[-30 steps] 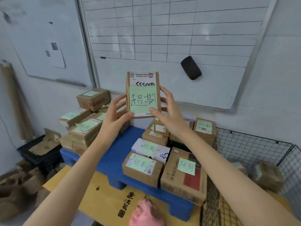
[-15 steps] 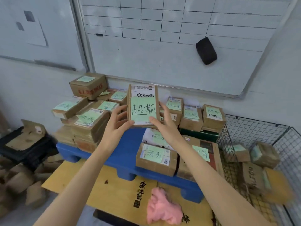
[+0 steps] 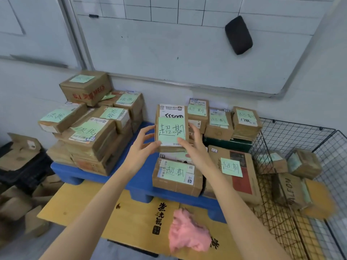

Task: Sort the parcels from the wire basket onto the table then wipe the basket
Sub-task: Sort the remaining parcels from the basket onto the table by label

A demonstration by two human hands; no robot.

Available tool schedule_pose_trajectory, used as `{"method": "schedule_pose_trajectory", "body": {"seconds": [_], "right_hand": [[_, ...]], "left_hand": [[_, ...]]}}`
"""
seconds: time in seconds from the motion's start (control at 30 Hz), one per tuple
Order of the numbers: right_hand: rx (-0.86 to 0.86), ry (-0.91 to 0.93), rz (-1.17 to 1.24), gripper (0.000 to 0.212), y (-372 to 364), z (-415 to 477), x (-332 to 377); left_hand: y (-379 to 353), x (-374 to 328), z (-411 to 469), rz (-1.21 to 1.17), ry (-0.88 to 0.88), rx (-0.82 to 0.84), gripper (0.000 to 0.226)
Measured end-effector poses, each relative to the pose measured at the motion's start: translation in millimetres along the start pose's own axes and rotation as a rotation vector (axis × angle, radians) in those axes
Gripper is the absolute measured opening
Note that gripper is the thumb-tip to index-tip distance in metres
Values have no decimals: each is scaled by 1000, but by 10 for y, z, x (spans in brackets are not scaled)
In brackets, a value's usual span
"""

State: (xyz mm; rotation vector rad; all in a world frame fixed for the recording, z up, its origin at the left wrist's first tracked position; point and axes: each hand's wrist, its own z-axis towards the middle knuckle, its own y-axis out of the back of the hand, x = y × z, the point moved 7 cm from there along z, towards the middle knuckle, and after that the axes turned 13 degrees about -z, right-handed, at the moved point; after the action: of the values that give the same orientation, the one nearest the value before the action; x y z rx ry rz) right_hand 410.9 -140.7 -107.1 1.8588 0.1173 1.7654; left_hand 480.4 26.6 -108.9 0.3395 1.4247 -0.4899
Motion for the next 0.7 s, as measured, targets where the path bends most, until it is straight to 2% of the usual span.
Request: {"method": "schedule_pose_trajectory", "body": {"seconds": [0.17, 0.47, 0.7], "right_hand": [[-84, -99, 23, 61, 278, 77, -361], [-159, -217, 68, 52, 697, 52, -948], [-262, -425, 42, 57, 1066, -183, -1383]], "left_hand": [[-280, 226, 267, 79, 40, 65, 60], [-755, 445, 508, 334, -30, 186, 60], [-923, 448, 628, 753, -247, 200, 63]]}}
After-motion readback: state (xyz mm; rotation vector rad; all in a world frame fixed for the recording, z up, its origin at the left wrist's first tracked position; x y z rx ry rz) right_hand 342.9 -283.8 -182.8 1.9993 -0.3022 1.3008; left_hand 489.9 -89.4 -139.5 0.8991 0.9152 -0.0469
